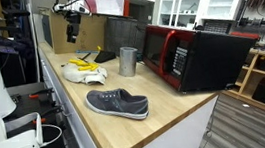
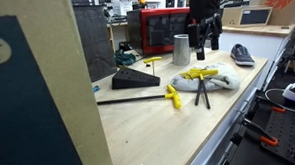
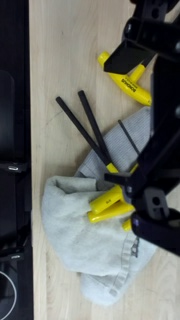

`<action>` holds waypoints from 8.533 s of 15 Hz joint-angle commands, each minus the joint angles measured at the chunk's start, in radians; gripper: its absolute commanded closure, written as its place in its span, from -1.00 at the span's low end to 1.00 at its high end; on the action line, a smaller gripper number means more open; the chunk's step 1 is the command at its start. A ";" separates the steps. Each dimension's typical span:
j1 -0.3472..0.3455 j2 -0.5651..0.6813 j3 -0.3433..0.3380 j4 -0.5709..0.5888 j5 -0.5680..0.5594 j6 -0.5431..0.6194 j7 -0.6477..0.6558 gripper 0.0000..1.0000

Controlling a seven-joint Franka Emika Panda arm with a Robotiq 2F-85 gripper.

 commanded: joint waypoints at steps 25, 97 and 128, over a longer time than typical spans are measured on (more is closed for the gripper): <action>-0.001 0.479 -0.062 0.541 -0.159 0.105 -1.182 -1.00; -0.005 0.348 -0.078 0.207 -0.107 0.523 -1.230 0.96; 0.011 0.474 -0.088 0.408 -0.191 0.275 -1.160 0.96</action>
